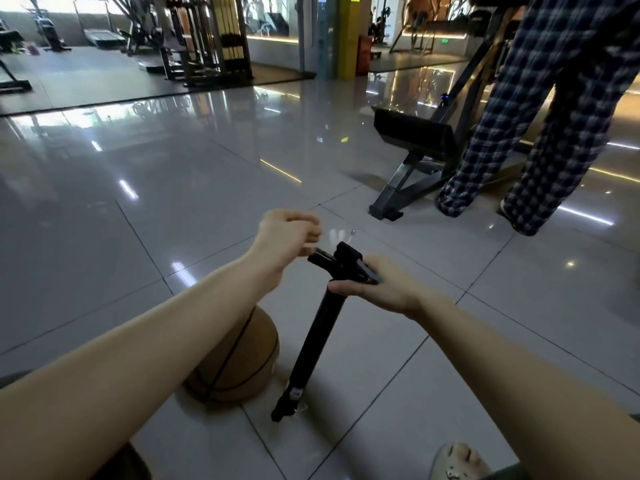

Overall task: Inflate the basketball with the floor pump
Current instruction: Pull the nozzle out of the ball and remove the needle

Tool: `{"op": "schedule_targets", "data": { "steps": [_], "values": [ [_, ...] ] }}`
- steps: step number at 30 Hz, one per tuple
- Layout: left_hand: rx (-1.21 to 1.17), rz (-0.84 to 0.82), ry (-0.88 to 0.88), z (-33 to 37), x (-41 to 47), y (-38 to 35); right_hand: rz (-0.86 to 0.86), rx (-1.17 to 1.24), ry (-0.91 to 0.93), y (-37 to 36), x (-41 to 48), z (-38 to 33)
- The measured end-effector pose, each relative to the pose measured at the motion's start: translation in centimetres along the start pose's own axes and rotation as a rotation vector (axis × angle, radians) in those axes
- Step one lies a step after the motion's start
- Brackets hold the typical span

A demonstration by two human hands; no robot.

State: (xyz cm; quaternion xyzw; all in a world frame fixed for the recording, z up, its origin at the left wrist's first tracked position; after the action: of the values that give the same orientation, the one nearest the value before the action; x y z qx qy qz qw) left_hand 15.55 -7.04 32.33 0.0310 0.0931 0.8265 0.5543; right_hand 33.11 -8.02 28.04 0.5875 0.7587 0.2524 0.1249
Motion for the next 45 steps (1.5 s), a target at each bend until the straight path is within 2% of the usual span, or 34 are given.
{"op": "schedule_targets", "data": {
  "steps": [2, 5, 7, 12, 18, 20, 22, 24, 25, 27, 29, 33, 35, 36, 39, 41, 42, 43, 45],
  "values": [
    [0.124, -0.002, -0.068, -1.4, 0.2, 0.9, 0.006, 0.013, 0.027, 0.6, 0.5, -0.1],
    [0.337, -0.383, -0.032, -5.6, -0.9, -1.6, 0.019, 0.082, 0.006, 1.3, 1.1, -0.3],
    [0.275, -0.522, -0.004, -6.9, -1.9, -3.0, 0.024, 0.140, -0.030, 1.4, 1.4, -0.4],
    [0.075, -0.449, -0.070, -7.5, -2.4, -3.8, 0.038, 0.203, -0.083, 1.4, 2.1, -0.8],
    [0.049, -0.560, 0.031, -8.1, -1.8, -3.5, 0.015, 0.080, -0.065, 1.1, 3.2, -1.2],
    [0.059, -0.544, 0.010, -8.1, -1.3, -3.3, 0.019, 0.102, -0.091, 1.1, 3.5, -0.9],
    [0.065, -0.476, 0.008, -8.2, -0.5, -3.2, 0.106, 0.198, -0.171, 1.1, 3.6, 0.1],
    [0.037, -0.359, 0.062, -8.7, 0.9, -2.9, 0.255, 0.248, -0.380, 0.5, 3.2, 2.7],
    [-0.004, -0.299, 0.118, -9.3, 1.8, -2.8, 0.270, 0.225, -0.488, -0.6, 2.5, 4.1],
    [-0.102, -0.193, 0.258, -10.6, 3.4, -2.9, 0.140, 0.133, -0.584, -3.9, 1.1, 5.9],
    [-0.177, -0.103, 0.390, -12.1, 4.6, -3.3, -0.023, 0.067, -0.550, -7.0, 0.2, 6.4],
    [-0.223, -0.042, 0.524, -15.1, 5.5, -4.6, -0.060, -0.222, -0.440, -9.5, 1.8, 8.7],
    [-0.093, -0.068, 0.489, -16.4, 5.8, -4.0, -0.089, -0.275, -0.455, -10.6, 2.9, 10.7],
    [0.067, -0.084, 0.399, -16.8, 6.3, -3.0, -0.108, -0.282, -0.471, -11.3, 3.5, 12.0],
    [0.703, -0.060, -0.036, -17.2, 7.7, 1.6, -0.164, -0.332, -0.492, -14.0, 5.6, 15.6],
    [1.042, 0.004, -0.296, -17.3, 7.9, 4.6, -0.207, -0.367, -0.512, -16.1, 6.5, 18.1],
    [1.146, 0.018, -0.341, -18.0, 7.9, 6.0, -0.224, -0.393, -0.522, -17.1, 6.8, 19.5],
    [1.197, 0.007, -0.299, -19.2, 7.8, 7.4, -0.241, -0.428, -0.534, -18.0, 6.9, 20.9],
    [1.234, -0.068, -0.118, -22.6, 7.2, 9.8, -0.283, -0.485, -0.561, -19.7, 6.7, 23.5]
  ]
}}
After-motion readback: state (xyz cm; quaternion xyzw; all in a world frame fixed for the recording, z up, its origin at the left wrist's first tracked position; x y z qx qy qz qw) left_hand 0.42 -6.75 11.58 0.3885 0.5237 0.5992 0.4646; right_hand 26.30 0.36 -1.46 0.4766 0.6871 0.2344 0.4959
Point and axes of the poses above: each hand's wrist, its own x-axis towards the middle knuckle, its own y-axis out of the back of the hand, z = x × y, the point moved 7 cm from there along x, towards the middle knuckle, and after that the axes turned 14 degrees about z, right-handed, at the moved point
